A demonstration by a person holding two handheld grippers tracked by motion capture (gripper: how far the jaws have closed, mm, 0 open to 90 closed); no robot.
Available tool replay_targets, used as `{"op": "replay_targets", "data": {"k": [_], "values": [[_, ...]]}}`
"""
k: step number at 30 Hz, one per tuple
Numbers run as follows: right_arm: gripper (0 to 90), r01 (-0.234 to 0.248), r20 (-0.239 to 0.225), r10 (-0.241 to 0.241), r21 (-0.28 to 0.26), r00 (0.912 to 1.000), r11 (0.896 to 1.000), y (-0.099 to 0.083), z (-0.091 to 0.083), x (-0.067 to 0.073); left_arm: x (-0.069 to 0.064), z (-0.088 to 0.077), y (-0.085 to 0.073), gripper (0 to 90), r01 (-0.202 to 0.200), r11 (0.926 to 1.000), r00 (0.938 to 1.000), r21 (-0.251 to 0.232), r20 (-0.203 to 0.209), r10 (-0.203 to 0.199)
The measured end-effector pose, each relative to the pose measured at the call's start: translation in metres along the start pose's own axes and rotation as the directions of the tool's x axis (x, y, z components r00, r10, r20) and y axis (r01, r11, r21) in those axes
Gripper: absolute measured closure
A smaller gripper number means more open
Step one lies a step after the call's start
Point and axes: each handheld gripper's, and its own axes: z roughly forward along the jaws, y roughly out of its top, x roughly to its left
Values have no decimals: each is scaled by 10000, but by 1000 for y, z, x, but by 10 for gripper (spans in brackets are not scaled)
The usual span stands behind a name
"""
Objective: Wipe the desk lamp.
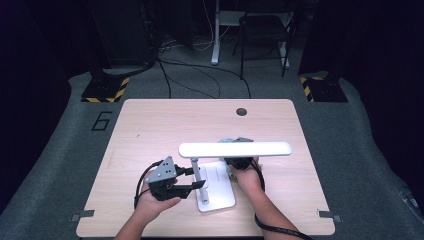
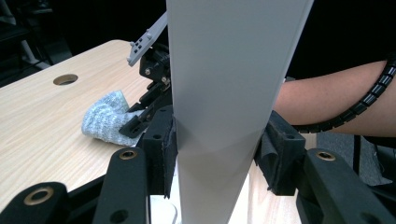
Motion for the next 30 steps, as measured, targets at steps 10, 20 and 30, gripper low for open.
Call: {"op": "replay_targets", "data": {"k": [10,20,30], "values": [[699,128,75,-129,78,9999,9999,-1,-2,5,-1,1,1,529,42,9999,10000,99,-36,-42],[708,-309,-311,307,-64,9990,9995,-12,-14,8,0,2,2,530,25,10000,9997,85,-263,-23],[707,-367,-970,370,51,9946,9993,-41,-47,17,2,3,2,531,157,9999,9989,-33,-438,-158]]}}
